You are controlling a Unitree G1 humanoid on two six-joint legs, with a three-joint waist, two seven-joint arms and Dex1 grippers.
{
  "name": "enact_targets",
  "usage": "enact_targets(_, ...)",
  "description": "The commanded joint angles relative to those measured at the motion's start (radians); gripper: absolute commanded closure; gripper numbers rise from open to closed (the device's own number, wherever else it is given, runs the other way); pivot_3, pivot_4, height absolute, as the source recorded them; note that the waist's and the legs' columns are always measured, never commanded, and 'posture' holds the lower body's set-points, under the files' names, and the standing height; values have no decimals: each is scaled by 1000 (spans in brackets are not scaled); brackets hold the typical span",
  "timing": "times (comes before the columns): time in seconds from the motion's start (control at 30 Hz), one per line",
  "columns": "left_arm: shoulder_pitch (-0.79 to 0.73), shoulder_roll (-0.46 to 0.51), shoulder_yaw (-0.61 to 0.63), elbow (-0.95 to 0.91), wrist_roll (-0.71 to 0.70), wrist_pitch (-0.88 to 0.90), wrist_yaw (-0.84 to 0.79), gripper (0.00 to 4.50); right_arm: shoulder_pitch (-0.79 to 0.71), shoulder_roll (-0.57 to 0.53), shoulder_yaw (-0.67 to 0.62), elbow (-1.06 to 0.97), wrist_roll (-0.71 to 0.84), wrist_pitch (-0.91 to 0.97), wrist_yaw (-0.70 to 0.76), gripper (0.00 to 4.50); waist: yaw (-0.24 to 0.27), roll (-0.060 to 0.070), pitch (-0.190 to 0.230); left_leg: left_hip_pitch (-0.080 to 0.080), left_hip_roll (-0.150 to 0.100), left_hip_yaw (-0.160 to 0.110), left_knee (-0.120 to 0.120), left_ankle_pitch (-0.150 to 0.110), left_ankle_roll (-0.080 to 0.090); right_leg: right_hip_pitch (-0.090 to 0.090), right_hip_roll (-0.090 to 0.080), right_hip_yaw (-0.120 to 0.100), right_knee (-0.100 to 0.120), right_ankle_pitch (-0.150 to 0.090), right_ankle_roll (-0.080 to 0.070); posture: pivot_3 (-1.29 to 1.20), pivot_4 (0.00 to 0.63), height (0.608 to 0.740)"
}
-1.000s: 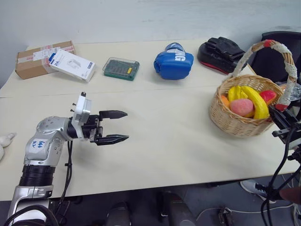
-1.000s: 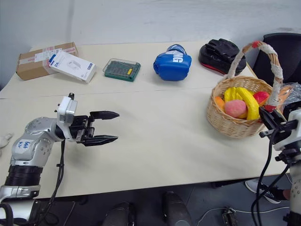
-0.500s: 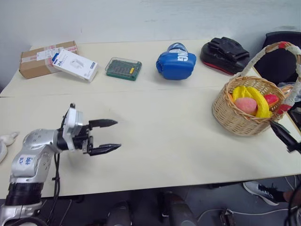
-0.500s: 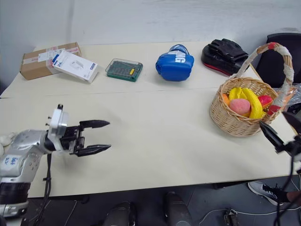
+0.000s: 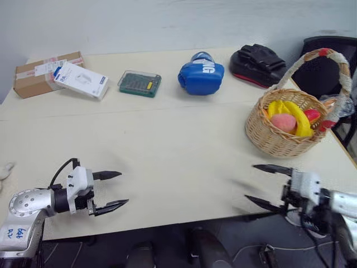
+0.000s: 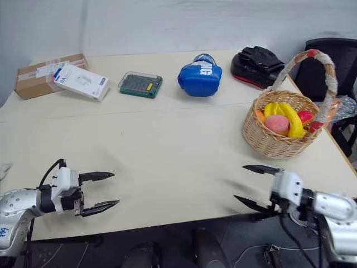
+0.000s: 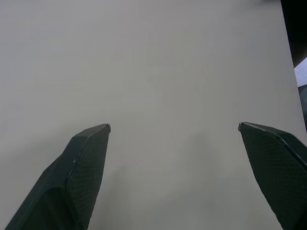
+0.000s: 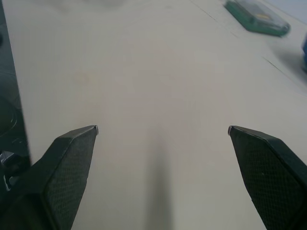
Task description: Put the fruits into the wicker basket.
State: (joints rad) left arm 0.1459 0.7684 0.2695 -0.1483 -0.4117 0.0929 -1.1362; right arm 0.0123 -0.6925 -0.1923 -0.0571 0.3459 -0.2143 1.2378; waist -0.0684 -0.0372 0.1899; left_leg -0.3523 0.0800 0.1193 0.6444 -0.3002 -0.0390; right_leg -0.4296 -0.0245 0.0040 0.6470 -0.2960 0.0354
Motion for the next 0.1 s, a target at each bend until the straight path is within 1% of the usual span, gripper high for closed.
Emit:
enact_targets(0.03,-5,-8,6,-38,18,-32,39,0,-89,31,66,115,-43,-56,-8,10,15,0,0,-1,0,0,1,-1,0,-1,0,0,0,0,0,0,150,740)
enact_targets(0.1,-10,-20,5,-47,16,-51,53,0,-114,43,85,147,-43,-72,-10,10,18,0,0,-1,0,0,1,-1,1,0,-1,0,0,0,0,0,150,740)
